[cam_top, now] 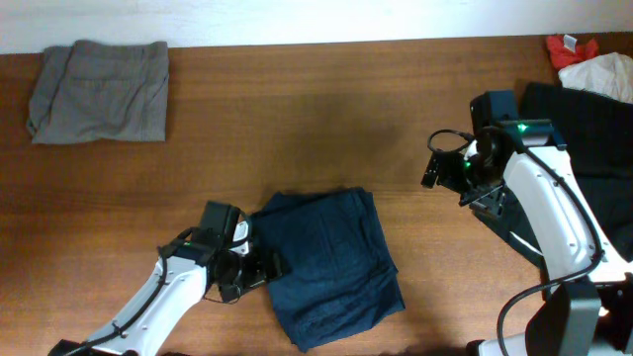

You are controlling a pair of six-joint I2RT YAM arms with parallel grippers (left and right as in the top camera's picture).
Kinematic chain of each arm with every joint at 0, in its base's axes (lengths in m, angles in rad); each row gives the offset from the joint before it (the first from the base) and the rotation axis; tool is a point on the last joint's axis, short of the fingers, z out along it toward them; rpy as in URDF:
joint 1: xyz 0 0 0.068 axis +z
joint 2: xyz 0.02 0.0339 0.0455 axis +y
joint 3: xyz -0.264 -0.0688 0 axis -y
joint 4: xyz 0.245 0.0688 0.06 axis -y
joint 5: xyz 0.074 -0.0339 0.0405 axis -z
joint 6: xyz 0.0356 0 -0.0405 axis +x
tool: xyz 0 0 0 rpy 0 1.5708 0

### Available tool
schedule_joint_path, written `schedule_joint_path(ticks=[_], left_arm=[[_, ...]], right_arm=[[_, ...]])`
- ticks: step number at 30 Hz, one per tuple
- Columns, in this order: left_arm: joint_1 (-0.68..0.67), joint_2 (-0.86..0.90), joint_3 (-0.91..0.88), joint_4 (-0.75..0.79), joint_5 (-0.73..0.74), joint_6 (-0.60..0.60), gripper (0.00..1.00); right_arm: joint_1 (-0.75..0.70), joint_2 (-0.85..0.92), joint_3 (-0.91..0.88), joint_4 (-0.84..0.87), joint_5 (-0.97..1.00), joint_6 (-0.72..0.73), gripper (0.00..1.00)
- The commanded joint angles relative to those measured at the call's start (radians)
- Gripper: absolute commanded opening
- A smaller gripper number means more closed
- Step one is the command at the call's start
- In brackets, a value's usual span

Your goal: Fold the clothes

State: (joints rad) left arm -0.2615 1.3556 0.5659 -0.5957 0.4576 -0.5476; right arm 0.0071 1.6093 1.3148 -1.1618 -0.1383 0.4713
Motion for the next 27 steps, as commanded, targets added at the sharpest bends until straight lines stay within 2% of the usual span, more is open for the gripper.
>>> schedule_joint_path(ticks=[1, 4, 5, 6, 7, 8, 11, 14, 19, 21, 24, 27], left_arm=[[0.001, 0.008, -0.038, 0.029, 0.034, -0.006, 0.98], [0.001, 0.031, -0.058, 0.077, 0.036, -0.014, 0.9], [0.001, 0.042, -0.061, 0.083, 0.037, -0.018, 0.75], [0.001, 0.051, -0.061, 0.084, 0.037, -0.022, 0.64], [0.001, 0.06, -0.061, 0.084, 0.036, -0.026, 0.45], [0.002, 0.064, -0.061, 0.089, 0.035, -0.028, 0.29], [0.002, 0.065, -0.058, 0.122, 0.01, -0.028, 0.01], [0.002, 0.066, 0.002, 0.108, -0.054, -0.026, 0.01], [0.008, 0.066, 0.189, 0.095, -0.148, 0.118, 0.01], [0.033, 0.097, 0.336, 0.09, -0.214, 0.211, 0.01], [0.064, 0.171, 0.463, 0.063, -0.235, 0.357, 0.01], [0.117, 0.295, 0.621, -0.011, -0.404, 0.439, 0.01]], right_arm=[[-0.001, -0.003, 0.013, -0.001, 0.013, 0.001, 0.98], [-0.001, -0.003, 0.013, -0.002, 0.013, 0.001, 0.98], [-0.001, -0.003, 0.013, -0.002, 0.013, 0.001, 0.98], [-0.001, -0.003, 0.013, -0.002, 0.013, 0.001, 0.98], [-0.001, -0.003, 0.013, -0.001, 0.013, 0.001, 0.99], [-0.001, -0.003, 0.013, -0.002, 0.013, 0.001, 0.99], [-0.001, -0.003, 0.013, -0.002, 0.013, 0.001, 0.98], [-0.001, -0.003, 0.013, -0.002, 0.013, 0.001, 0.98], [-0.001, -0.003, 0.013, -0.002, 0.013, 0.001, 0.98], [-0.001, -0.003, 0.013, -0.002, 0.013, 0.001, 0.98], [-0.001, -0.003, 0.013, -0.002, 0.013, 0.001, 0.98], [-0.001, -0.003, 0.013, -0.002, 0.013, 0.001, 0.99]])
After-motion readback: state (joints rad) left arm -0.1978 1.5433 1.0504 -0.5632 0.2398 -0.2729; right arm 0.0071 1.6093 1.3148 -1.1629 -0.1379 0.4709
